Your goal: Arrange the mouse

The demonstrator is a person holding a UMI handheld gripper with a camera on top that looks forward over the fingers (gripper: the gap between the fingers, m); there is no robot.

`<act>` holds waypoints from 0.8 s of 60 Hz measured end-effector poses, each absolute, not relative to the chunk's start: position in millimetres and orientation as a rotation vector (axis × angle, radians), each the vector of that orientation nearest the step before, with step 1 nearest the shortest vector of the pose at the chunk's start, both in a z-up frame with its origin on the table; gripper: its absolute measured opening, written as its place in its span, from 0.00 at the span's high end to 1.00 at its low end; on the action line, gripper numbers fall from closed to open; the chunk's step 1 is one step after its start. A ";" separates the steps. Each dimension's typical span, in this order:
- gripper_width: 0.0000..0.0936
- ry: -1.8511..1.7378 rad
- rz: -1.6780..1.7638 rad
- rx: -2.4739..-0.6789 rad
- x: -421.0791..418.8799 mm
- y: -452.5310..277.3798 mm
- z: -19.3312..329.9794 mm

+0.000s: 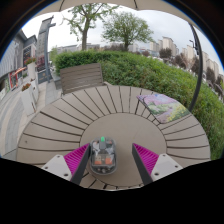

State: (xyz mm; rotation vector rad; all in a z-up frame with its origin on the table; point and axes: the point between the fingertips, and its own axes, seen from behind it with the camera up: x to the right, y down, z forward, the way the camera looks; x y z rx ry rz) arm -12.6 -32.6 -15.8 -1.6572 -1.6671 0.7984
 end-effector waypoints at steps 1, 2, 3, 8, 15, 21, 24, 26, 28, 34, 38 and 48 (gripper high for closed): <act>0.11 -1.669 0.801 -1.668 -12.2 -32.8 -17.0; 0.14 -1.673 0.805 -1.674 -11.3 -34.6 -18.2; 0.21 -1.682 0.814 -1.680 -11.1 -36.1 -18.9; 0.53 -1.719 0.783 -1.636 -11.7 -36.7 -17.7; 0.57 -1.767 0.793 -1.603 -16.4 -36.7 -3.4; 0.57 -1.722 0.899 -1.598 -37.4 -22.0 45.2; 0.57 -1.690 0.919 -1.562 -62.0 -1.3 72.9; 0.57 -1.659 0.946 -1.554 -80.3 16.4 89.7; 0.57 -1.635 0.960 -1.559 -100.5 37.8 101.7; 0.57 -1.567 0.908 -1.522 -164.8 122.5 120.4; 0.57 -1.565 0.854 -1.561 -203.9 167.6 96.5; 0.57 -1.587 0.785 -1.718 -243.3 234.1 5.9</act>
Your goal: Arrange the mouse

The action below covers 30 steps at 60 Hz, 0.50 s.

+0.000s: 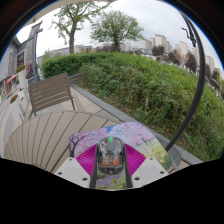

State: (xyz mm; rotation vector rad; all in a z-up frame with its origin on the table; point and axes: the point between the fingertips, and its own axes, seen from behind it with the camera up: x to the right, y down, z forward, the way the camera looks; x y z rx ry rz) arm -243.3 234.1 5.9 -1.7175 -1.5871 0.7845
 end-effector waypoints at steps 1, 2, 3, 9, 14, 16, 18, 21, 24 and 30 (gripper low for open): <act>0.57 -1.591 0.784 -1.721 -245.2 235.6 0.5; 0.56 -1.598 0.780 -1.722 -245.5 239.1 -4.0; 0.55 -1.601 0.777 -1.721 -242.9 238.0 -7.4; 0.37 -1.632 0.774 -1.701 -243.8 238.9 -16.9; 0.12 -1.621 0.763 -1.736 -226.3 238.8 -3.8; 0.11 -1.615 0.769 -1.745 -216.9 234.9 6.1; 0.09 -1.619 0.775 -1.751 -207.0 229.9 17.9; 0.10 -1.620 0.762 -1.766 -181.5 226.8 41.5; 0.09 -1.635 0.737 -1.781 -151.1 221.1 63.4; 0.09 -1.649 0.716 -1.786 -87.0 210.1 106.9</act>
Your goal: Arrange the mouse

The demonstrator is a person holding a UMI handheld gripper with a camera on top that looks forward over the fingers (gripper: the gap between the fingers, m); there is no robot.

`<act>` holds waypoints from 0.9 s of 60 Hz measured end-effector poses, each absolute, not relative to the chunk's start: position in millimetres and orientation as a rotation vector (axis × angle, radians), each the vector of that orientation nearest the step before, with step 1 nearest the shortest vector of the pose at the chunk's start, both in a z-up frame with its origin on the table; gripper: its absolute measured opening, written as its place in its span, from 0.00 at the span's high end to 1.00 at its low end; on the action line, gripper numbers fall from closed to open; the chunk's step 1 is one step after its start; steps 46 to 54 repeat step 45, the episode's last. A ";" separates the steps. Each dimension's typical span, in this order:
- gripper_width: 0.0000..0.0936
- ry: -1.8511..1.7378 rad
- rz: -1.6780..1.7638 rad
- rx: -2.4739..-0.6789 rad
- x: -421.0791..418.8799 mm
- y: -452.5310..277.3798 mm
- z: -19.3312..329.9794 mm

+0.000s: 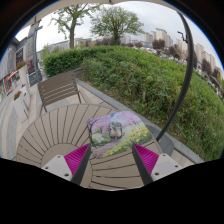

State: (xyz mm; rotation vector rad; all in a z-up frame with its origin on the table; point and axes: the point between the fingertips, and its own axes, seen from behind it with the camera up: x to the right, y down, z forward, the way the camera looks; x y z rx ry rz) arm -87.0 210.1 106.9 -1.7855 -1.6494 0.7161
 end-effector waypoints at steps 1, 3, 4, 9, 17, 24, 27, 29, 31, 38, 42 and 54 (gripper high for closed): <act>0.09 -1.654 0.719 -1.785 -75.9 207.4 113.2; 0.10 -1.657 0.724 -1.787 -53.1 202.5 124.5; 0.09 -1.655 0.721 -1.790 -45.0 201.2 126.3; 0.09 -1.687 0.720 -1.787 8.3 186.4 136.7; 0.10 -1.782 0.685 -1.775 74.8 164.4 129.2; 0.10 -1.829 0.694 -1.772 106.9 143.9 122.7; 0.10 -1.845 0.702 -1.766 114.0 135.0 120.6; 0.10 -1.856 0.716 -1.769 119.0 129.6 120.8; 0.10 -1.861 0.726 -1.774 121.2 124.8 119.5; 0.10 -1.873 0.708 -1.737 125.4 119.7 121.7; 0.10 -1.872 0.700 -1.706 123.4 120.4 125.0; 0.10 -1.874 0.702 -1.711 125.3 118.4 125.4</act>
